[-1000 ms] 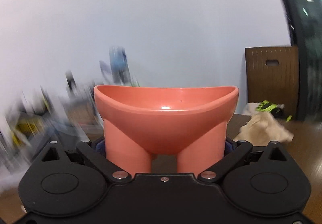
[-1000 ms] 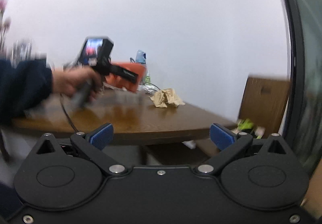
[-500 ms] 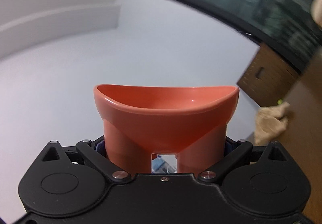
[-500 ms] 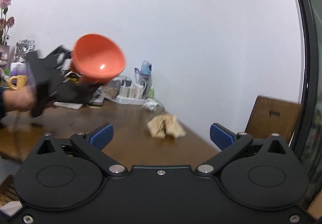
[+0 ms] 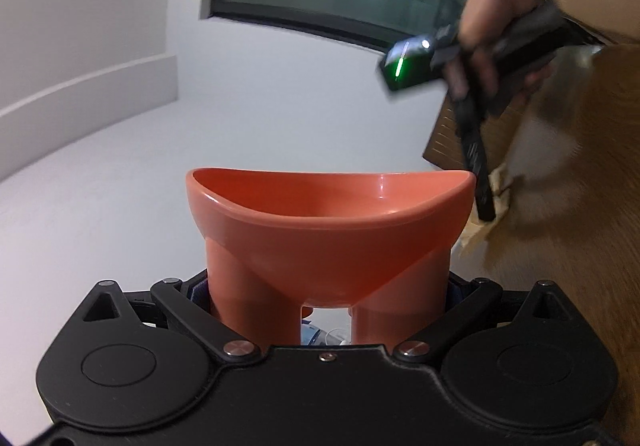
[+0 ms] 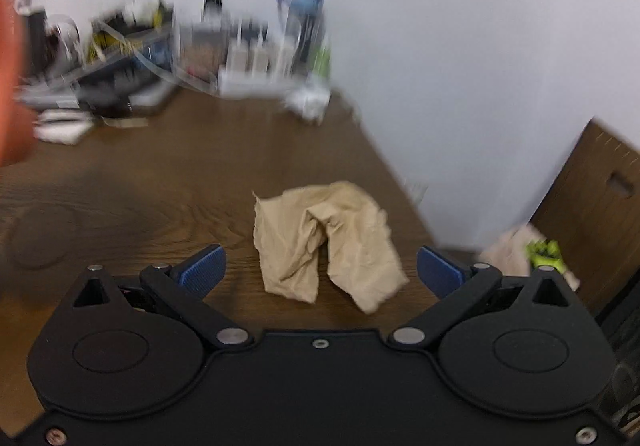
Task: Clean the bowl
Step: 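Hold the bowl up with the left tool while the right tool grasps the beige cloth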
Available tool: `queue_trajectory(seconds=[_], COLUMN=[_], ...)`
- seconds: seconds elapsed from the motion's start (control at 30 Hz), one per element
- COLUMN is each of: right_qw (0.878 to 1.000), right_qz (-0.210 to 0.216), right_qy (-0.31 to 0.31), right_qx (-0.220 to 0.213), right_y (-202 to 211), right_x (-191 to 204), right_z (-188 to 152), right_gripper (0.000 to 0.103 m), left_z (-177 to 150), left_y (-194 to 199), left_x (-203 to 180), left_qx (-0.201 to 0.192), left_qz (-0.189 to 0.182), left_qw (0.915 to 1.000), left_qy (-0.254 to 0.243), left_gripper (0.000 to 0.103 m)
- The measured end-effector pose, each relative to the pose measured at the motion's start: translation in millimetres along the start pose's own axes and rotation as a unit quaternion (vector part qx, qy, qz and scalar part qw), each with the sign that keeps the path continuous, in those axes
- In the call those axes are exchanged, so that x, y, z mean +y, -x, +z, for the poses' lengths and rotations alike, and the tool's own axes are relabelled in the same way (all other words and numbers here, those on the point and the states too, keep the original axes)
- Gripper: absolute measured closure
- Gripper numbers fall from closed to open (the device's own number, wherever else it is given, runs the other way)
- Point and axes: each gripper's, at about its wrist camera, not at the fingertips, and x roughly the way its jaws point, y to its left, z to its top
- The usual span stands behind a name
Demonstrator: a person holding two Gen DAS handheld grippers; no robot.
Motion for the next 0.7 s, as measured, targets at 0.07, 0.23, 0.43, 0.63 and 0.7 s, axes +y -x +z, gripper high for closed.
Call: queue_trajectory(seconds=[0.07, 0.23, 0.43, 0.63, 0.7], right_qw=[0.999, 0.999, 0.982, 0.834, 0.775], right_qz=[0.005, 0.025, -0.095, -0.245, -0.280], right_qy=[-0.027, -0.033, 0.165, 0.467, 0.530], right_qx=[0.021, 0.035, -0.019, -0.160, -0.200], right_y=[-18.1, -21.6, 27.5, 100.9, 111.5], right_x=[-3.4, 6.0, 59.2, 139.6, 156.3], right_z=[4.2, 5.4, -17.4, -102.6, -128.5], right_gripper=[0.035, 0.096, 0.096, 0.096, 0.096], left_z=[-0.5, -1.6, 2.7, 1.9, 3.4], left_y=[2.6, -0.6, -2.3, 5.6, 7.7], left_x=[-7.8, -24.5, -37.1, -63.7, -69.2], left_qx=[-0.006, -0.004, -0.004, -0.023, -0.024], left_qz=[-0.012, -0.024, -0.011, 0.038, 0.047], left_qw=[0.9998, 0.9993, 0.9991, 0.9948, 0.9935], left_qy=[-0.011, -0.027, -0.041, -0.091, -0.101], left_gripper=[0.005, 0.005, 0.005, 0.005, 0.005])
